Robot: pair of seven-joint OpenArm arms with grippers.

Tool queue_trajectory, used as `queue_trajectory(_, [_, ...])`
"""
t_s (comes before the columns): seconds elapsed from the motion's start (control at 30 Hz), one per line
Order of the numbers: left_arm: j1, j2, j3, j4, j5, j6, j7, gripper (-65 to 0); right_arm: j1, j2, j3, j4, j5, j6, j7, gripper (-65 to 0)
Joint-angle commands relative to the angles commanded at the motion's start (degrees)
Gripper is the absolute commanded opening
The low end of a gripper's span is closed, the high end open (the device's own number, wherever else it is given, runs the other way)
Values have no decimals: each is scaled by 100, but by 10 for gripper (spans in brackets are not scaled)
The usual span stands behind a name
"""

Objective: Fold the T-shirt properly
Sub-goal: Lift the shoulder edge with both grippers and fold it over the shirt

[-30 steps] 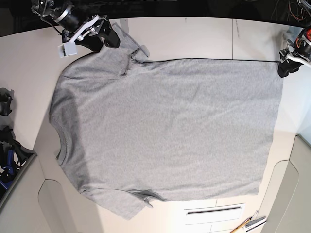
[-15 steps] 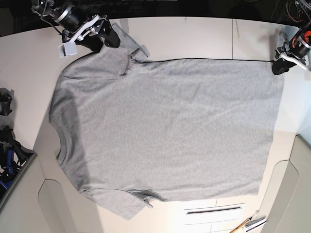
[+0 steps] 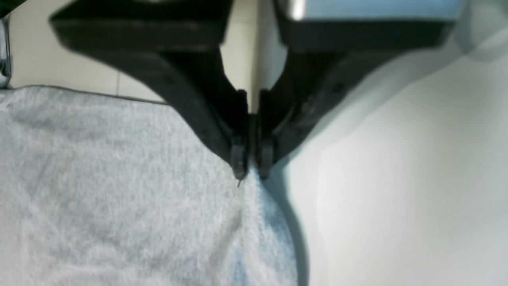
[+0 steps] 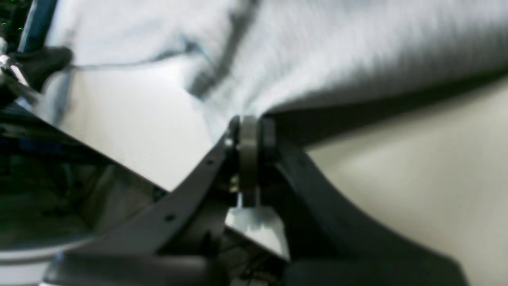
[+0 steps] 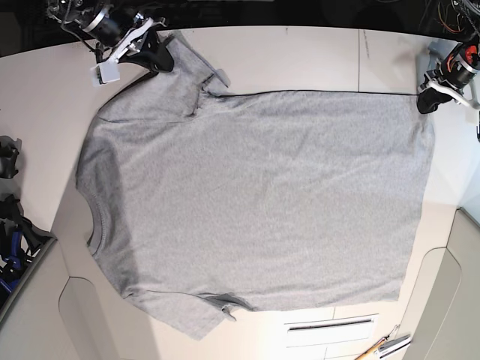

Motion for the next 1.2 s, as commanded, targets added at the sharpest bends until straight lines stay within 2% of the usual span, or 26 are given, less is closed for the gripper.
queue_trajectory(0.17, [2,0,-651,177,-455,0,4,-650,4,-24,330,664,151,2,-13,-650])
queue_trajectory(0.4, [-409,2,-682,367,-494,0,7,-650,601,-24,376,807,-46,-46,-37,-650])
queue_trajectory(0.5, [-739,0,-682,367,-319,0,7,-650,986,-24,376,807,-184,-46,-98,-650])
queue_trajectory(0.67, [-1290,-33,-682,365,262,0,2,-650,1740,-22,391,802,-505,-48,-103,-650])
queue_trajectory(0.83, [-1711,-44,-678,363,483,0,-17,-650,2352,9,389,612,-881,-46,-101,-650])
queue_trajectory(1.2, [-1816,-39,-175,317,1928,0,-1646,-650,3952,7,385,-1495,-907,2,-98,-650])
